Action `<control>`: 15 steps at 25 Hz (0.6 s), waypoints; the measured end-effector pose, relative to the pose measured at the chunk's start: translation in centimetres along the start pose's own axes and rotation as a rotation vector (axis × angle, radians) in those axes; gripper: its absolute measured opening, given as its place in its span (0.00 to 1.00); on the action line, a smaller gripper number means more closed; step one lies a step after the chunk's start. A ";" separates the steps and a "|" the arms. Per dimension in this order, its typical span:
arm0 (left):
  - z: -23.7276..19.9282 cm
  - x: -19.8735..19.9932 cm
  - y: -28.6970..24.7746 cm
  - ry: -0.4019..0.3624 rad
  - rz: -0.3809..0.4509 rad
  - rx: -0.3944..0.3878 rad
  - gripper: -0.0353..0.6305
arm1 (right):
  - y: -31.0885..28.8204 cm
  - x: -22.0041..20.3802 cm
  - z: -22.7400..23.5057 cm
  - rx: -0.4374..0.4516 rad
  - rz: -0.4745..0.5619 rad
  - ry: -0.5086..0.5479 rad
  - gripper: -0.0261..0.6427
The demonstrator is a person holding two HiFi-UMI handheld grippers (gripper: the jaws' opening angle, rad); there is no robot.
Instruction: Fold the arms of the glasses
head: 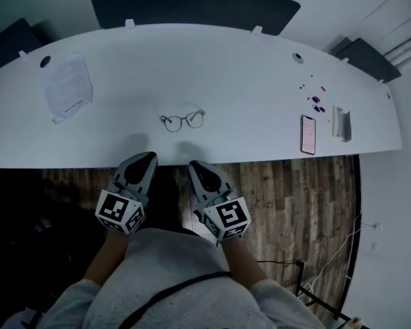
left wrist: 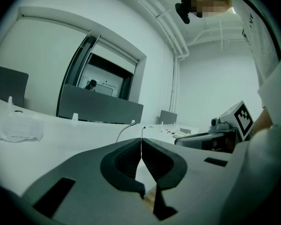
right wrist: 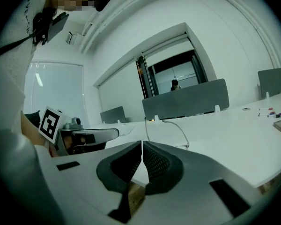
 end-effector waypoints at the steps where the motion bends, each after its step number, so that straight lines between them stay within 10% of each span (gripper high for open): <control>1: -0.6 -0.2 -0.5 -0.003 -0.012 0.010 0.08 | -0.4 0.1 0.7 -0.019 -0.006 0.003 0.07; 15: -6.0 -2.8 -8.3 -0.075 -0.119 -0.020 0.28 | -7.4 3.0 9.8 -0.174 -0.098 0.120 0.09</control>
Point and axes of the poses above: the fingertips, and each gripper's own axes: y backward along the fingers, z to its right, x out of its top, the point moved 3 cm from there along y, backward along the fingers, and after that the axes turned 12 degrees about -y, right-handed, at the moved point
